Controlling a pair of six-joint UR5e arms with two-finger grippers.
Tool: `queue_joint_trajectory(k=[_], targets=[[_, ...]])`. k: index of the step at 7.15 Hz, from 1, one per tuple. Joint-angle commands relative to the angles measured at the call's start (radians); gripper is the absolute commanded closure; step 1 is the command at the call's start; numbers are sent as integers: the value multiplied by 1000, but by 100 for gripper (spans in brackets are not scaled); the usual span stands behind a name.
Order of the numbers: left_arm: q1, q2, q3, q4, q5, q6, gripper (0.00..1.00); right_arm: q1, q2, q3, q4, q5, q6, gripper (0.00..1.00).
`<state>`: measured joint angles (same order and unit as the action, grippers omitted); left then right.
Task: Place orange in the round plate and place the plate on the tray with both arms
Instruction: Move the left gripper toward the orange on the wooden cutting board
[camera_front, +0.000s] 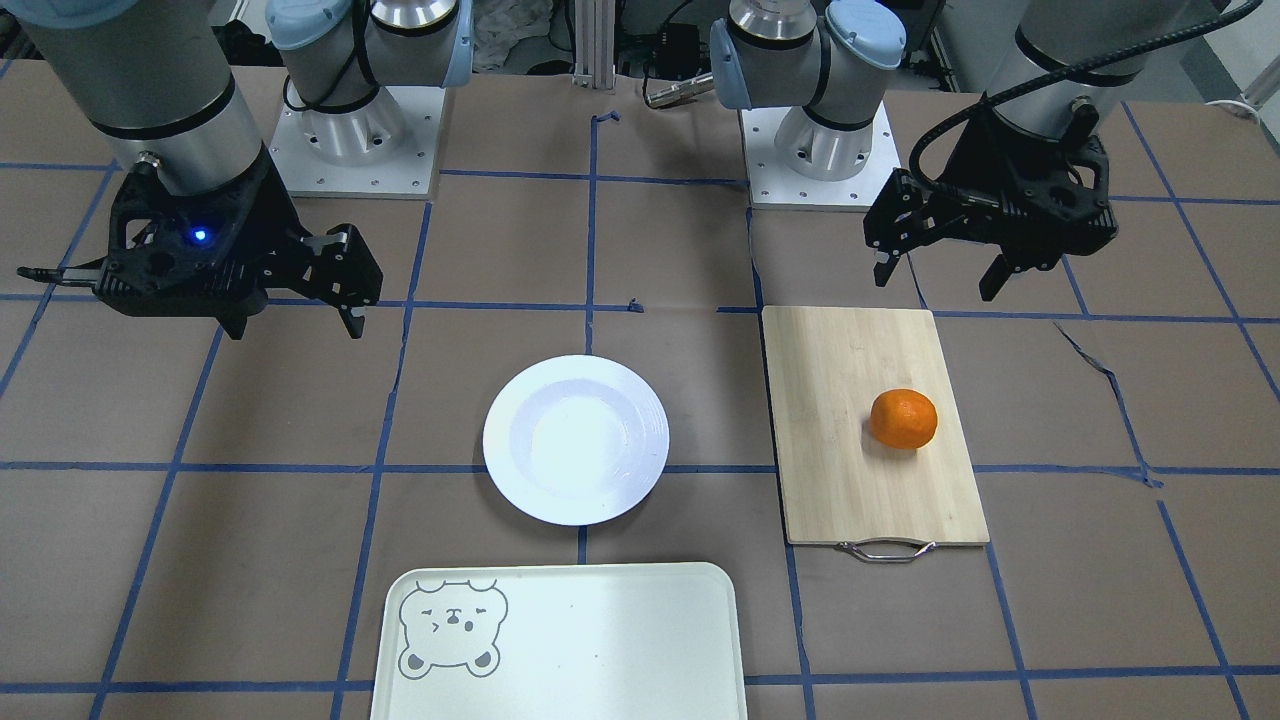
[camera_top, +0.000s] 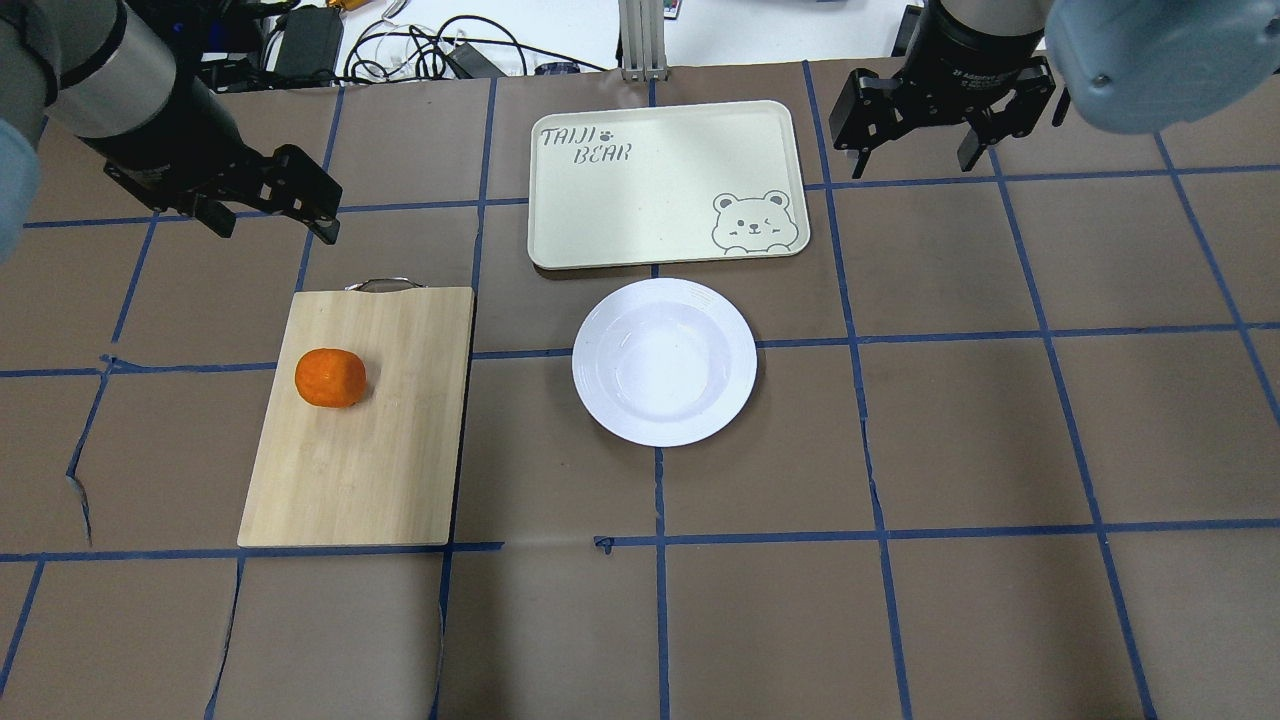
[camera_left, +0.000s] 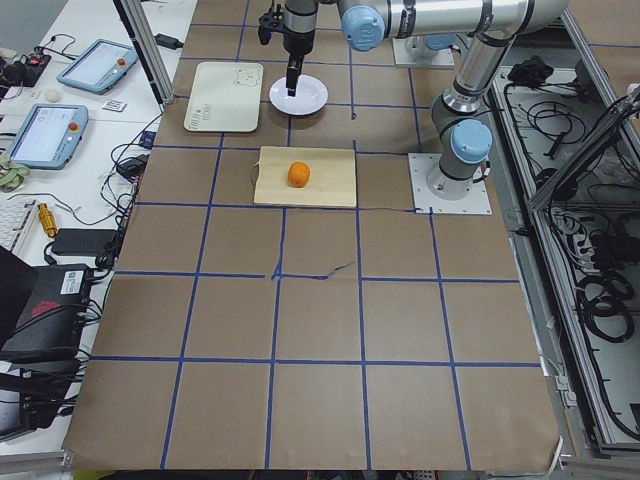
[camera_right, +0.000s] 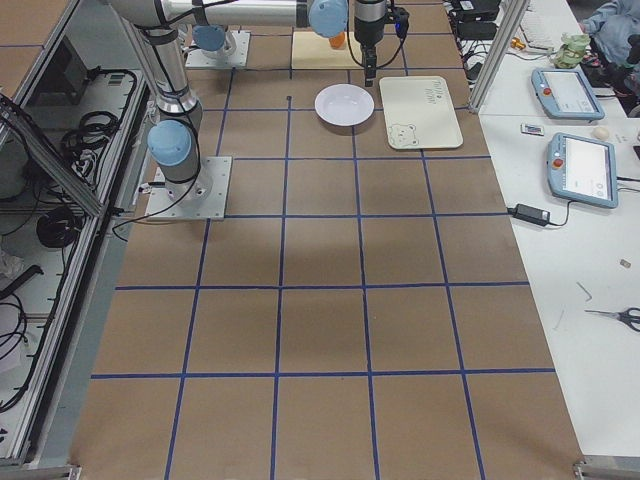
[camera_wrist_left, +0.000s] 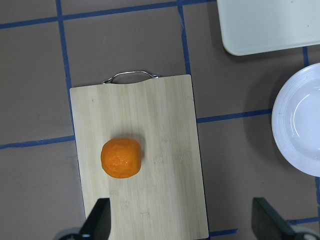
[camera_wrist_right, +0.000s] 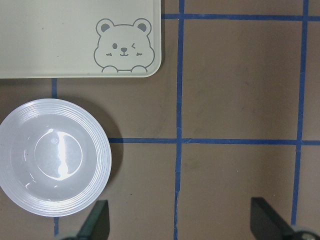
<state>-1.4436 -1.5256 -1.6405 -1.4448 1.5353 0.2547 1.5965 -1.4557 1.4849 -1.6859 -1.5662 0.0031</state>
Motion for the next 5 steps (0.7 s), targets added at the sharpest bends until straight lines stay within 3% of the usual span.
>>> queue_joint_trajectory(k=[1,5], targets=[[-3,-4,-5,-2,9,1,0,0,0,0,2,0,-2,0],[-3,-5,-22,0,8,3,0,0,0,0,0,0,-2,0]])
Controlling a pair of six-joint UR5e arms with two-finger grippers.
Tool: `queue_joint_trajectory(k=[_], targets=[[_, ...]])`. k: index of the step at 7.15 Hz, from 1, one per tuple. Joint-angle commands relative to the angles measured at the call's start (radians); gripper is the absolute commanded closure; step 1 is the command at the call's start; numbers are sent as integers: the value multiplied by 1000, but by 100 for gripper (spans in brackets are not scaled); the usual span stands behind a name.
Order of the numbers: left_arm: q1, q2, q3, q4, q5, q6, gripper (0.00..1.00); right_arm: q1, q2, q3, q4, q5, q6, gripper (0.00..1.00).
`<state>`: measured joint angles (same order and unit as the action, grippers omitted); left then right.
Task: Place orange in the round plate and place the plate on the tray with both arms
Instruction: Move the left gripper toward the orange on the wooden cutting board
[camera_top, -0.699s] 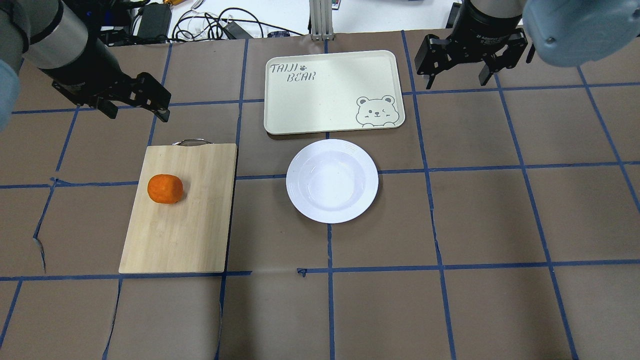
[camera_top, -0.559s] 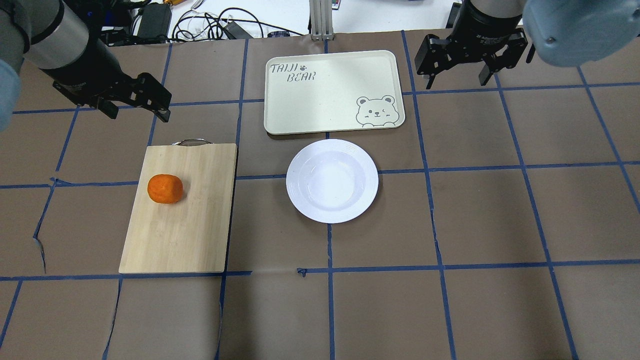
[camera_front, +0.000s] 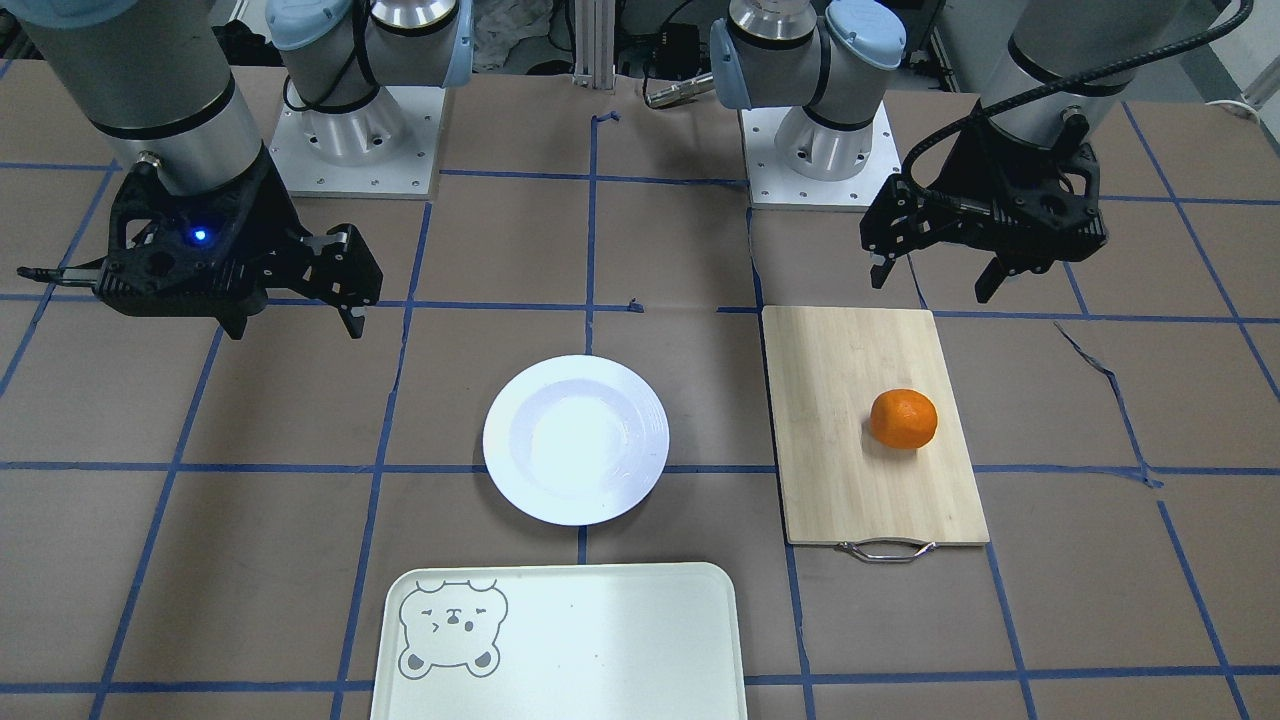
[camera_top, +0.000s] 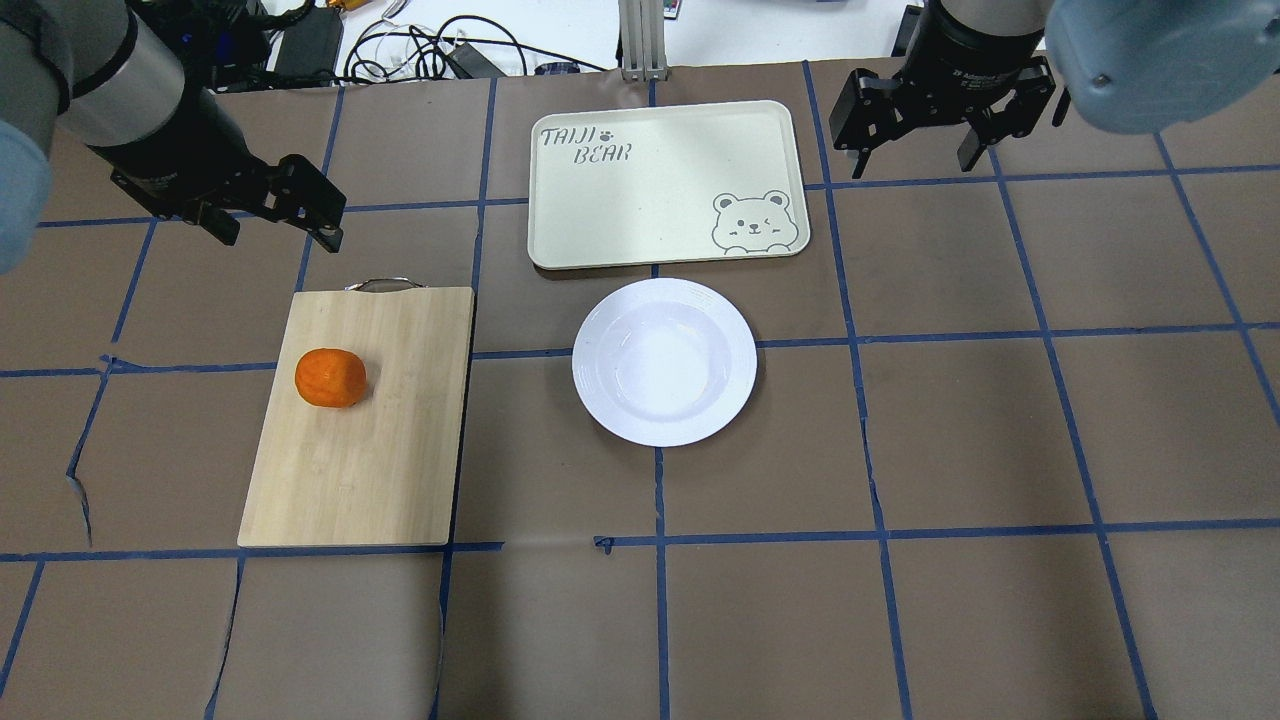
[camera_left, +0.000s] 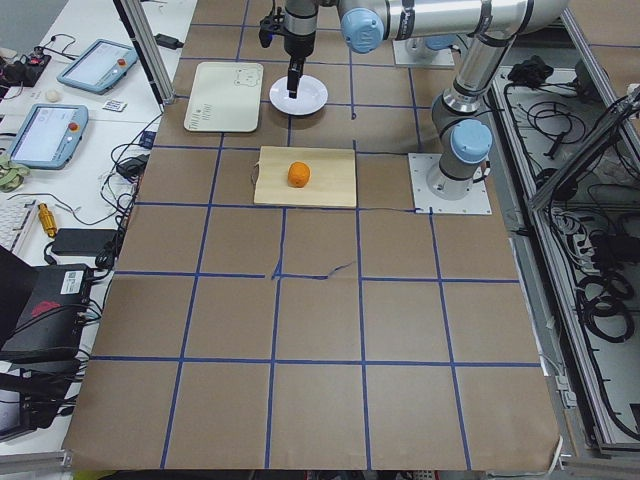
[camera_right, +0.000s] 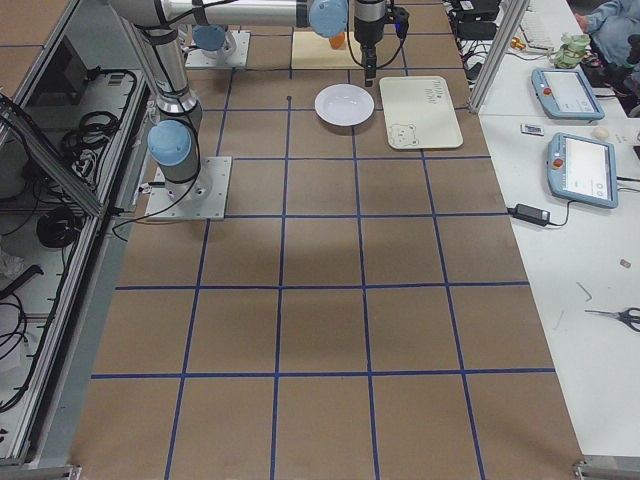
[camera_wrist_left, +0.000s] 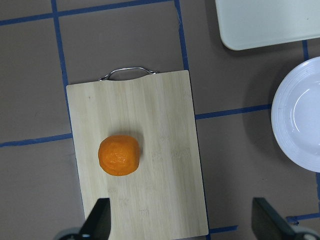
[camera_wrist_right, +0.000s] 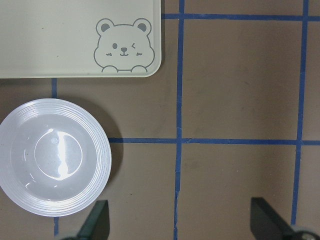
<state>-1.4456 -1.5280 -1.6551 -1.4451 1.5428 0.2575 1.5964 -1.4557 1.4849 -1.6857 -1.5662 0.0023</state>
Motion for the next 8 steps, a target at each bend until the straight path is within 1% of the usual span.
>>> queue_joint_trajectory(k=[1,5,7,8], targets=[[1,-3,-11,2,3,0,0,-1,0,0,0,0,-1,0],[25,-26,-21,8,-9,-3,0,-1,0,2,0,0,-1,0],[57,-66,-83,32,2,9,0,-1,0,2,0,0,-1,0],[97,-83,-97,35,3,5,0,-1,0,2,0,0,-1,0]])
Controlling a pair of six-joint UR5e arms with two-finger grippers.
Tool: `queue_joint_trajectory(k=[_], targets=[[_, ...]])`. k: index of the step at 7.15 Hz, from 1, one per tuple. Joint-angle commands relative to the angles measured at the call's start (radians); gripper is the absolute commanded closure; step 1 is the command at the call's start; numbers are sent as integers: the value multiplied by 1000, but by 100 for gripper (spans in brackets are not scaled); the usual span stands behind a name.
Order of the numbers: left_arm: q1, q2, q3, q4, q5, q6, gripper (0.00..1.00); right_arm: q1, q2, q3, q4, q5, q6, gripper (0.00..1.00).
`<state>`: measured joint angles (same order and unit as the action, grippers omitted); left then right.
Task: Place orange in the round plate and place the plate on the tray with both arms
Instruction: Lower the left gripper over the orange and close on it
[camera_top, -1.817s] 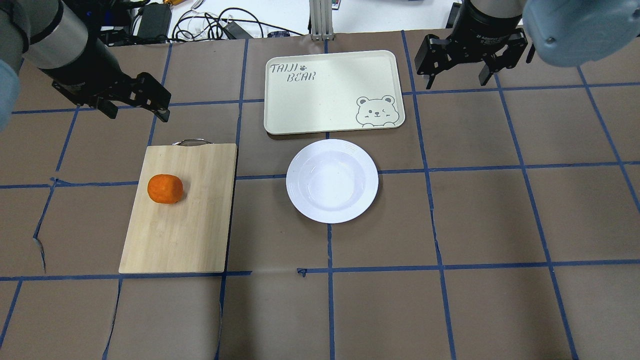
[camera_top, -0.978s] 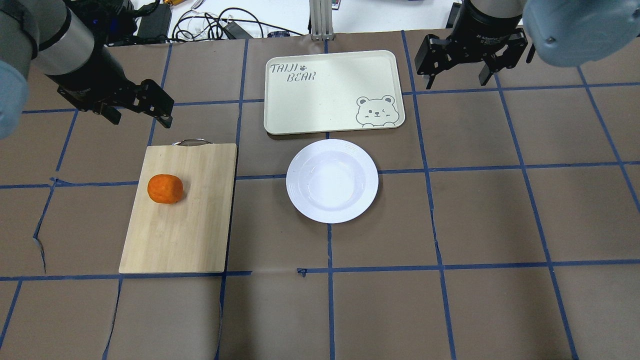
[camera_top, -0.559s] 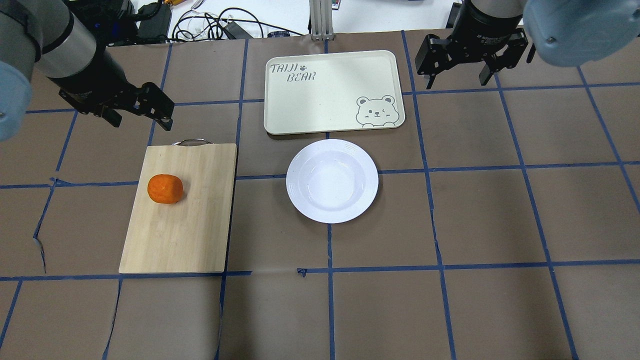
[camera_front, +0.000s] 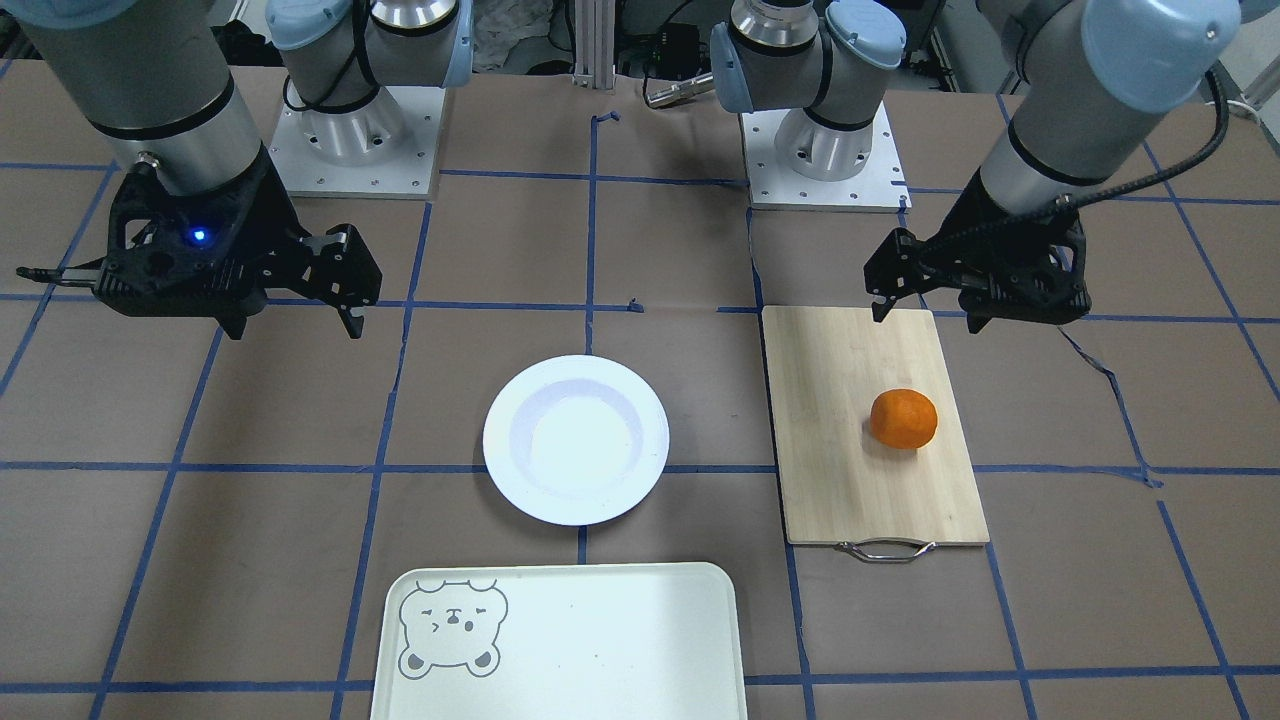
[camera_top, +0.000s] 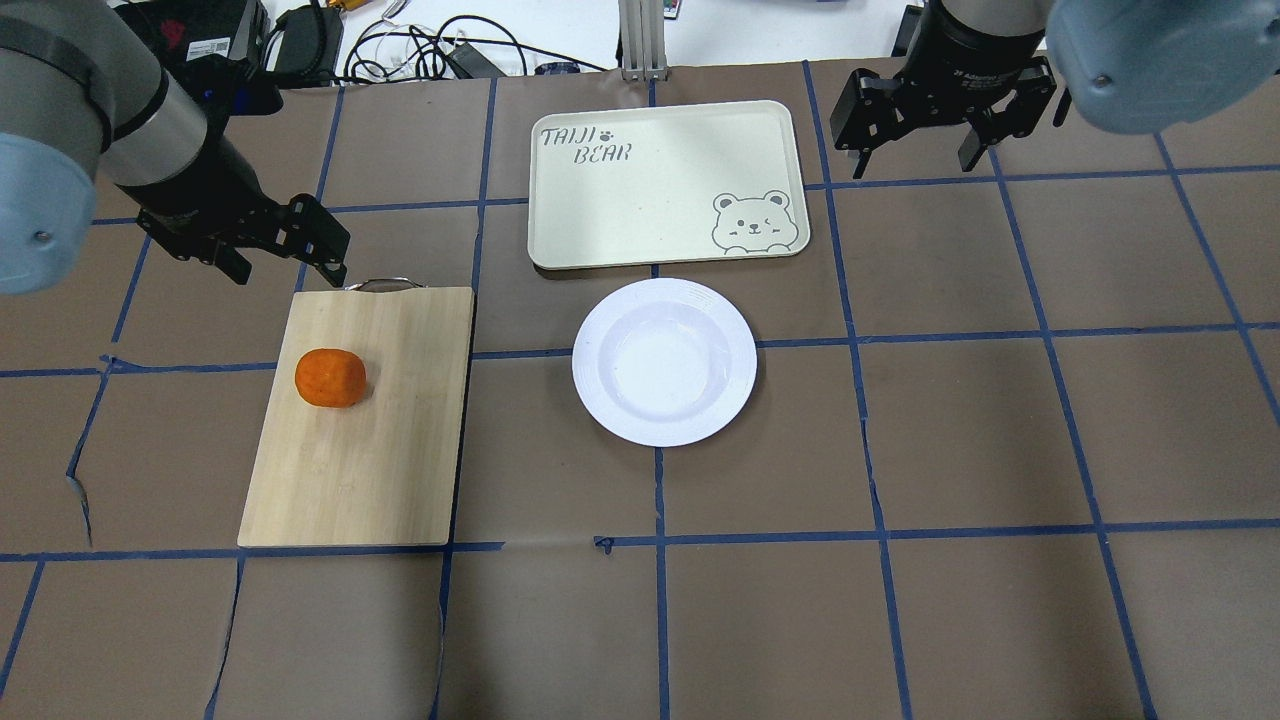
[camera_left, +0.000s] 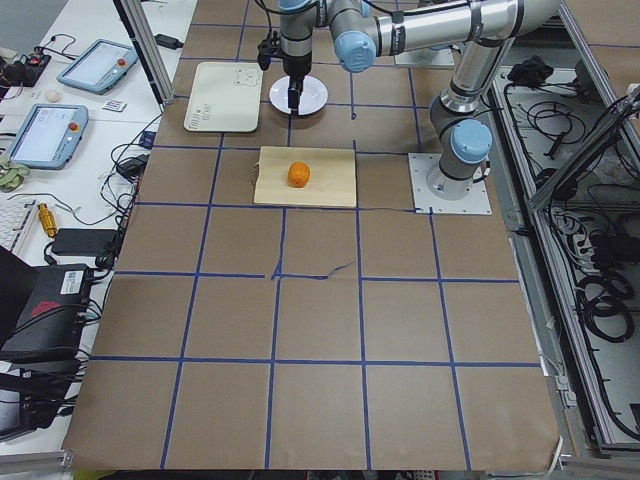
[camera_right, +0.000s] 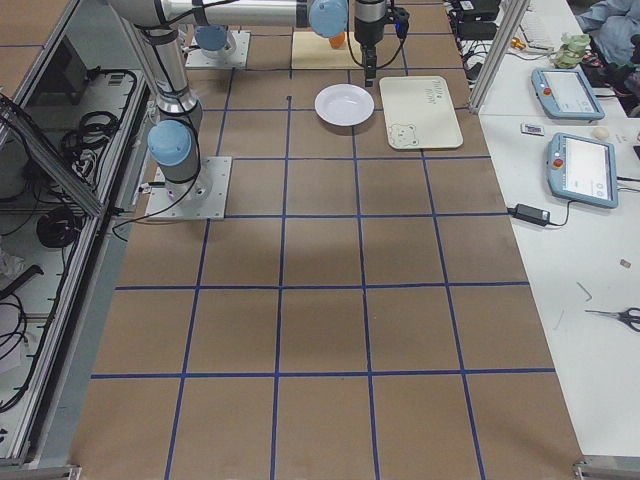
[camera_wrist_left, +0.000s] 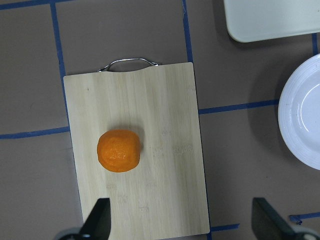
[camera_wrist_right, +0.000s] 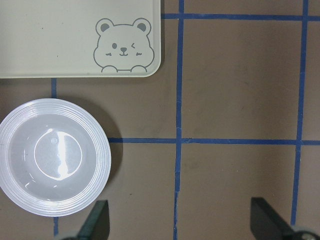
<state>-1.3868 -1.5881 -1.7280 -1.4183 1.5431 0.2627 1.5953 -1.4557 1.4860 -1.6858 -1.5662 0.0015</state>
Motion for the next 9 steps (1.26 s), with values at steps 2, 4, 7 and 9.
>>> queue_joint_trajectory(k=[2,4,7,9], targets=[[113,-61,-76,13,11,6,0,0,0,2,0,0,-3,0],[115,-96,-125,85,14,7,0,-2,0,7,-3,-2,-3,0],[115,-156,-128,125,12,3,0,-2,0,7,-6,-2,-2,0],[115,-205,-131,166,12,3,0,-6,0,8,-6,0,-2,0]])
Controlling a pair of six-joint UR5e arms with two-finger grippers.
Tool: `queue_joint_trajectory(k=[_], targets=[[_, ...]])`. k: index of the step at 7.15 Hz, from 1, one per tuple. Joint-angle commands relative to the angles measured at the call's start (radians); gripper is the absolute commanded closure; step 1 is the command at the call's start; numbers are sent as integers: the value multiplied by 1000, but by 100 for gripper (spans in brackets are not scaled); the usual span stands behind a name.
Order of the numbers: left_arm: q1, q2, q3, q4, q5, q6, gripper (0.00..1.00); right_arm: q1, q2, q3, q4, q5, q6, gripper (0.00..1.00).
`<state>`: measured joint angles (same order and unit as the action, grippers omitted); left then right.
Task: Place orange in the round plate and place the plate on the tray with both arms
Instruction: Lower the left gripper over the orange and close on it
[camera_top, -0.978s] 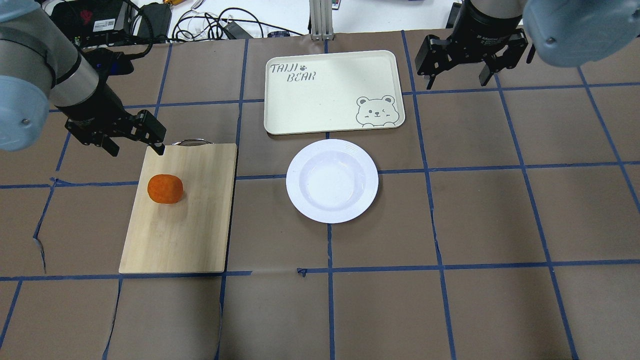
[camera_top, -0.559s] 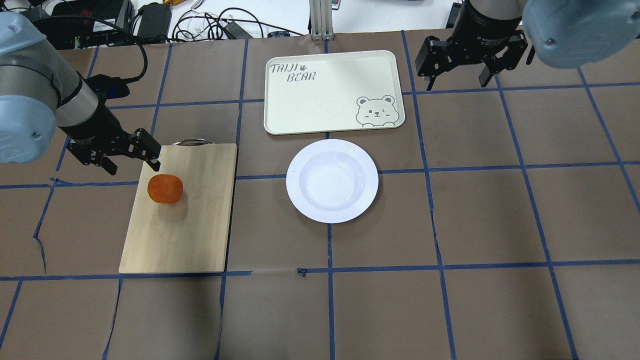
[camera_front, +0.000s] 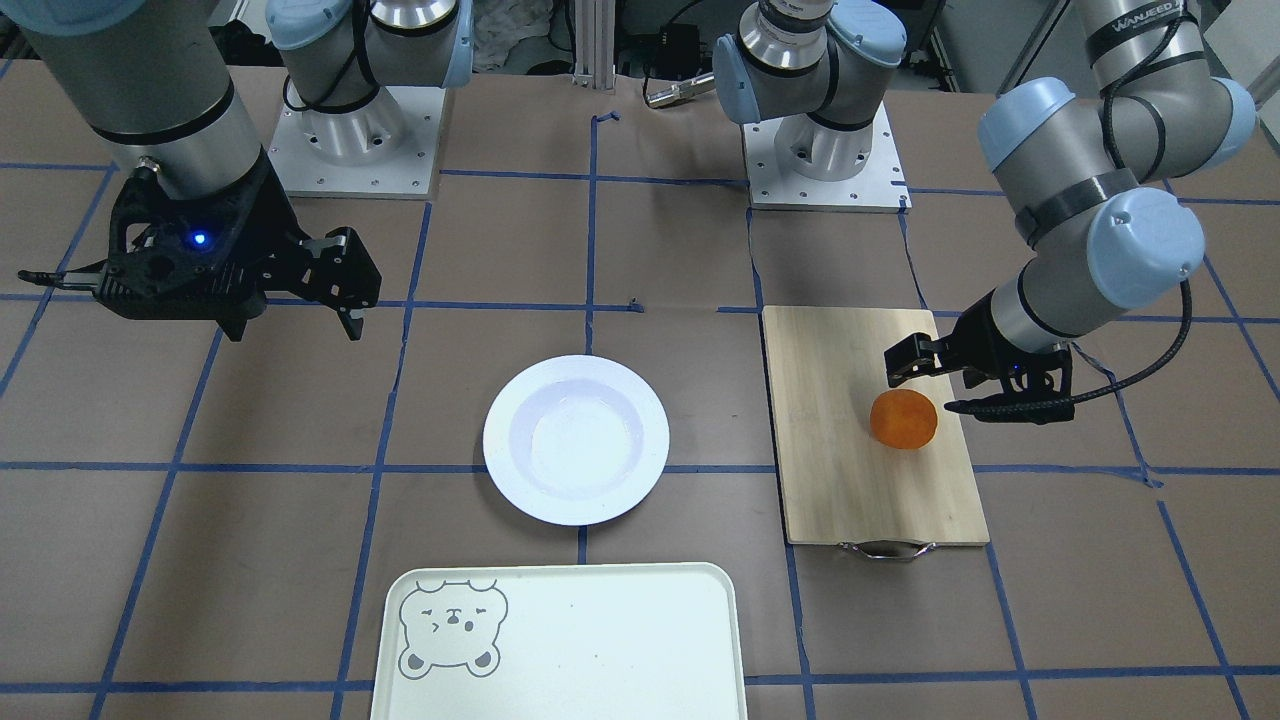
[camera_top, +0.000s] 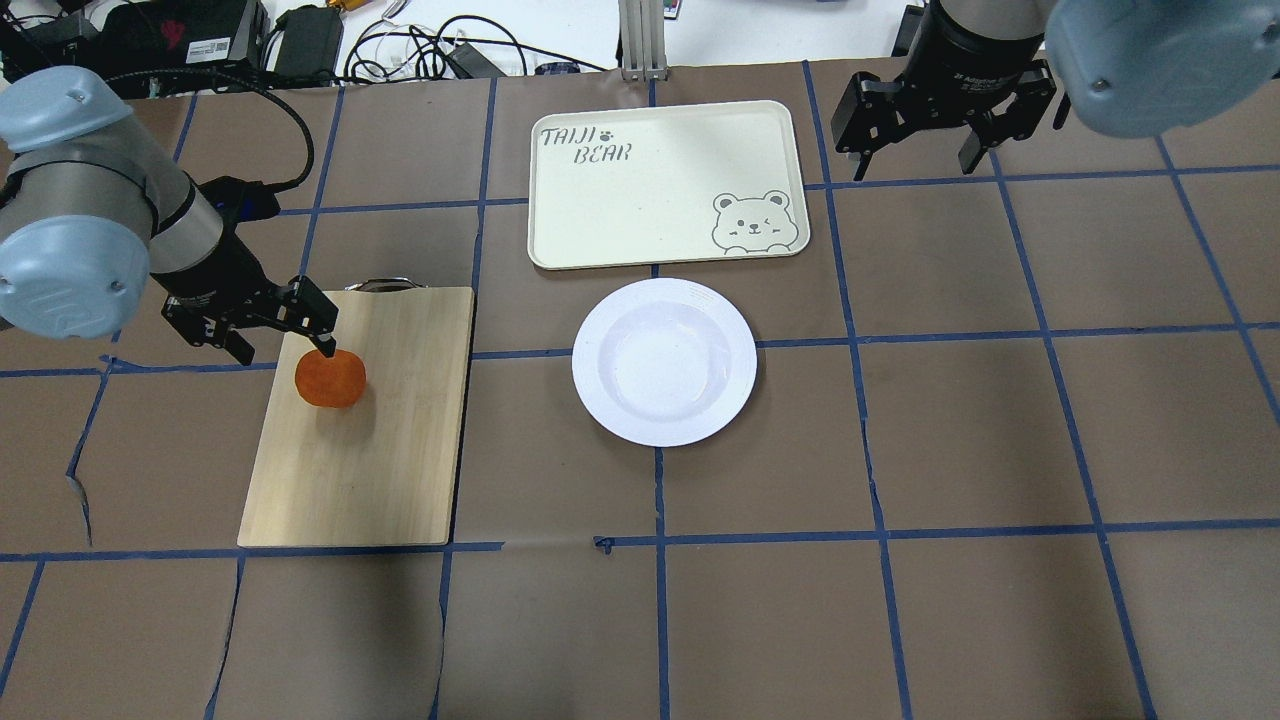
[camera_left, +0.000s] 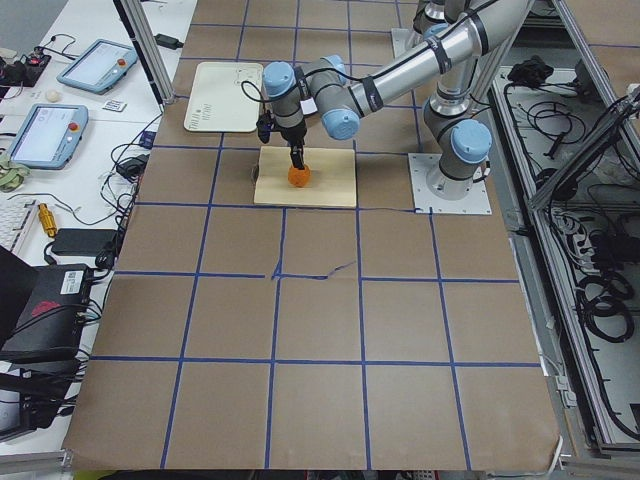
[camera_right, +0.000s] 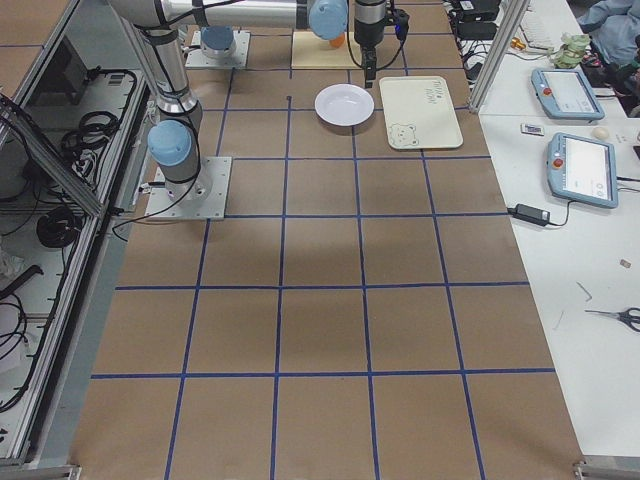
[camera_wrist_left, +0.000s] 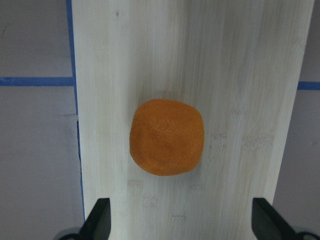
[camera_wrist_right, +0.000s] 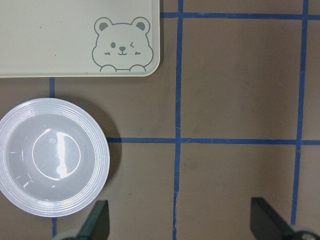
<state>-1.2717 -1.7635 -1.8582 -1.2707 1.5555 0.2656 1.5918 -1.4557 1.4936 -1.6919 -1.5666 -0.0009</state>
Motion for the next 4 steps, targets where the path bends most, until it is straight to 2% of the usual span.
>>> queue_joint_trajectory(k=[1,4], targets=[[0,-56,-2,43,0,7,0,-4,0,-1,0,0,-1,0],[0,-99,-3,59,-2,3,0,-6,0,0,0,2,-1,0]])
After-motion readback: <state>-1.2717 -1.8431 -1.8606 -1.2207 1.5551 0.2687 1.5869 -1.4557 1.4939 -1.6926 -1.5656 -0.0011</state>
